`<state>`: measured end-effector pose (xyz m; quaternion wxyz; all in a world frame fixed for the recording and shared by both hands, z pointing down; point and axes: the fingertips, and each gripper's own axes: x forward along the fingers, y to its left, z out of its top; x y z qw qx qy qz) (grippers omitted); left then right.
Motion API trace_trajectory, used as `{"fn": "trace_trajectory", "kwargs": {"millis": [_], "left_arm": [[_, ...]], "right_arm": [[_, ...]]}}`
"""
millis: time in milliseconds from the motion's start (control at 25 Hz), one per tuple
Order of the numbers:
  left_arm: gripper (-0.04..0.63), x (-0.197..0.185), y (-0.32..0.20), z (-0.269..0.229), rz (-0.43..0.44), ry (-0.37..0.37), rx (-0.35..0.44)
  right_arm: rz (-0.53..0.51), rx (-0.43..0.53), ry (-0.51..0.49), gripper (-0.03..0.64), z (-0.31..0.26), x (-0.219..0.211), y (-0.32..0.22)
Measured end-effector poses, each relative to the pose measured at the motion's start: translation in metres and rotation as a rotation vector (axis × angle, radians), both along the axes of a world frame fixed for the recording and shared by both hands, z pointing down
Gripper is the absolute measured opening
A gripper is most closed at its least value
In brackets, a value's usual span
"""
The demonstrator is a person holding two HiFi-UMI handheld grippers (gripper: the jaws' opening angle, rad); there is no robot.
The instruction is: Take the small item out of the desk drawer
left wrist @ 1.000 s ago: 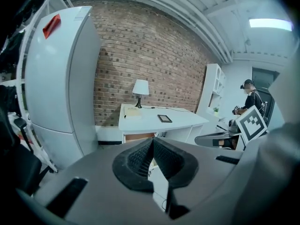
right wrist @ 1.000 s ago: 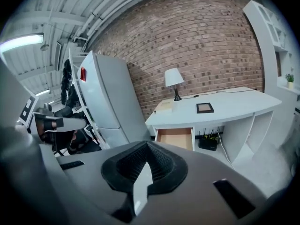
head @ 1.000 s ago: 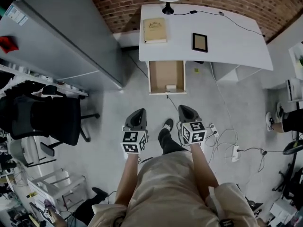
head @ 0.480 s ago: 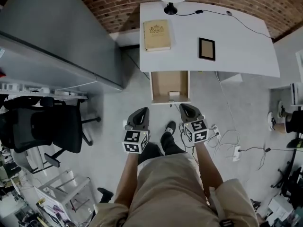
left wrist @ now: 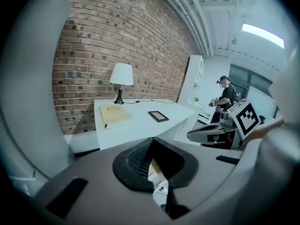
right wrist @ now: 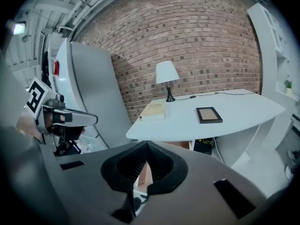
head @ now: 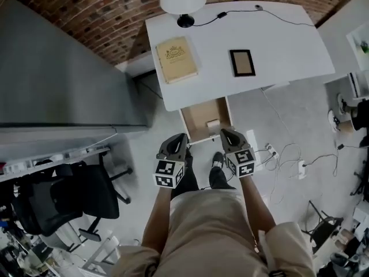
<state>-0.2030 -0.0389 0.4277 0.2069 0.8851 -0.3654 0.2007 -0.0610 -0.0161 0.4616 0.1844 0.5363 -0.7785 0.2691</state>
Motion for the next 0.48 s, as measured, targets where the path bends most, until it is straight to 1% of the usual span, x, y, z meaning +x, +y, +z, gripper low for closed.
{"fn": "trace_trajectory", "kwargs": {"millis": [120,240,320,480], "left_arm": [[0.012,0.016,-0.034,0.014,0.120,-0.004,-0.016],[0.012,0.023,-0.061,0.038,0.237,-0.031,-0.039],[0.012,0.033,-0.069,0.056,0.319,-0.041,-0.047],[0.012,0.056,-0.074,0.091,0.506,-0.077,-0.062]], "right_arm": [[0.096,-0.026,-0.019,0.023,0.005,0.002,-0.023],[0.190,-0.034,-0.039,0.023,0.015,-0.007,-0.039],[0.264,-0.044,-0.046,0.023,0.026,-0.006,-0.039],[0.448,-0.060,-0.098,0.023,0.047,0.003,-0.035]]}}
